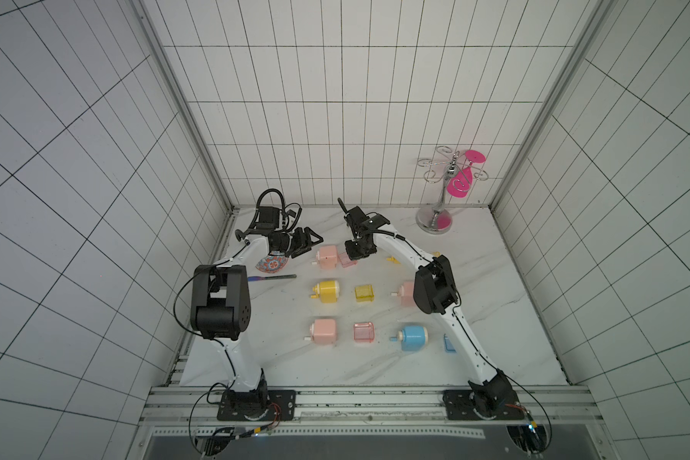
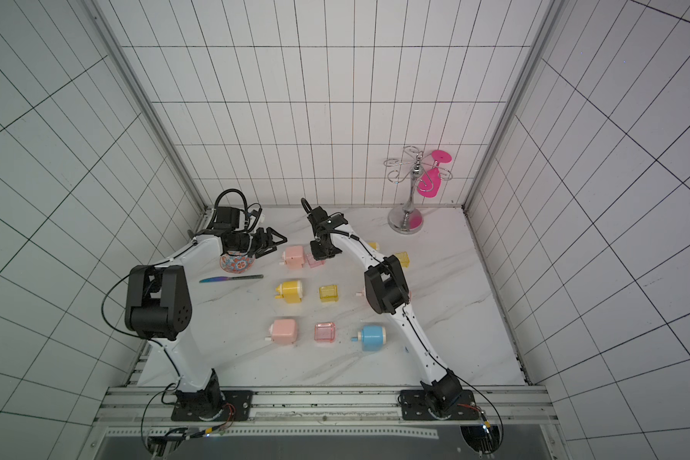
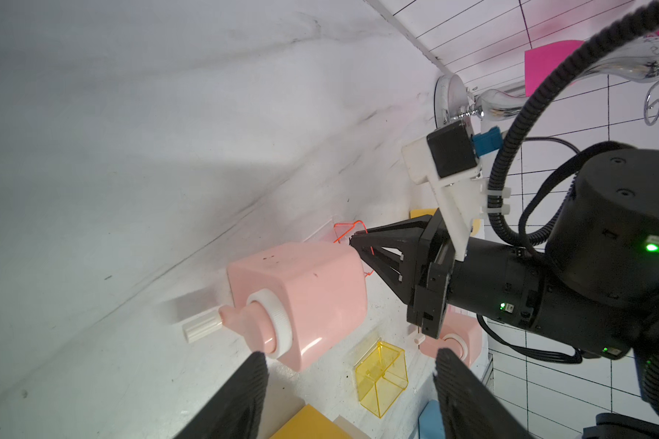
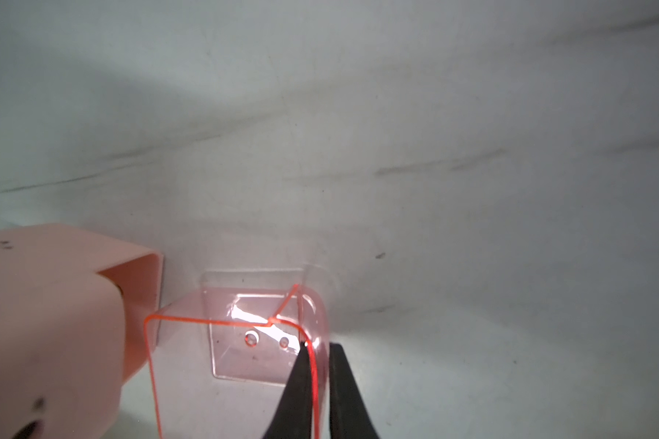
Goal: Put the tray back into the pencil sharpener
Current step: Close the container of the pencil sharpener.
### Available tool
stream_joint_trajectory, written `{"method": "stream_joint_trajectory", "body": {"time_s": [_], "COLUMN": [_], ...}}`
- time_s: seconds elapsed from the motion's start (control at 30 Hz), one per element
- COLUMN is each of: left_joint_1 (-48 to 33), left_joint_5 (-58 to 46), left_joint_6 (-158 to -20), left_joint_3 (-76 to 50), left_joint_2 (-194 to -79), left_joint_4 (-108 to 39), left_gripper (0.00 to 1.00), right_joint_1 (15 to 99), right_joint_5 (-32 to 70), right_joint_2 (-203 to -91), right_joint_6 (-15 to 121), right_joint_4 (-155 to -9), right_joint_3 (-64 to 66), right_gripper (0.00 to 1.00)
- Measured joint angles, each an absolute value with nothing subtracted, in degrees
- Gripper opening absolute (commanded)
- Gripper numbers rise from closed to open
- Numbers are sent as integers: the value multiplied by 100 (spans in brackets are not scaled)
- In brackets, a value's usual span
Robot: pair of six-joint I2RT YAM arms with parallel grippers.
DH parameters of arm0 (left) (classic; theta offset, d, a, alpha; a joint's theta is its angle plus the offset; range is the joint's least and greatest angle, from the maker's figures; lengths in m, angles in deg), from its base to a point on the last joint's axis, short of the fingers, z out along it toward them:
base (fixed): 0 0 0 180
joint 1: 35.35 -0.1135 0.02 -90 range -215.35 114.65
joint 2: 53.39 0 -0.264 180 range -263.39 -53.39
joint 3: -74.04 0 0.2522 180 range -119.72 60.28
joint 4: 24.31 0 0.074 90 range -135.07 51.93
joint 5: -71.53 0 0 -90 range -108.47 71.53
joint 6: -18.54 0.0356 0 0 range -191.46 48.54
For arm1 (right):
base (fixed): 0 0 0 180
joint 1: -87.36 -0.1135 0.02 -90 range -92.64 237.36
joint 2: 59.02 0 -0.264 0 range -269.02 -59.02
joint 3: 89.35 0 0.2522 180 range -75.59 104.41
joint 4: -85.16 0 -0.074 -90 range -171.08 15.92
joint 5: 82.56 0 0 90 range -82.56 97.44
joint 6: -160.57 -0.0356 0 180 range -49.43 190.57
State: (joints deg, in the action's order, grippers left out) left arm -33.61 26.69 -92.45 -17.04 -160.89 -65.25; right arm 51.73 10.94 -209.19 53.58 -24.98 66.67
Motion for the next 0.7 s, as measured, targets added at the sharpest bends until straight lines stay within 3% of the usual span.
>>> {"method": "stream_joint_trajectory", "body": {"time_s": [0.7], "left_joint_1": [-3204], "left_joint_5": [2868], "left_joint_6": [-9245], "left_joint_3": [-1704], "left_joint_2": [-16411], "left_joint_4": [-6527], "left_gripper": [73], "right_joint_1": [5122], "right_joint_5": [1103], "right_joint_2": [-20914], "right_joint_6": [4962], "right_joint_4": [-2520], "right_joint_3": [6656], "right_gripper": [11]}}
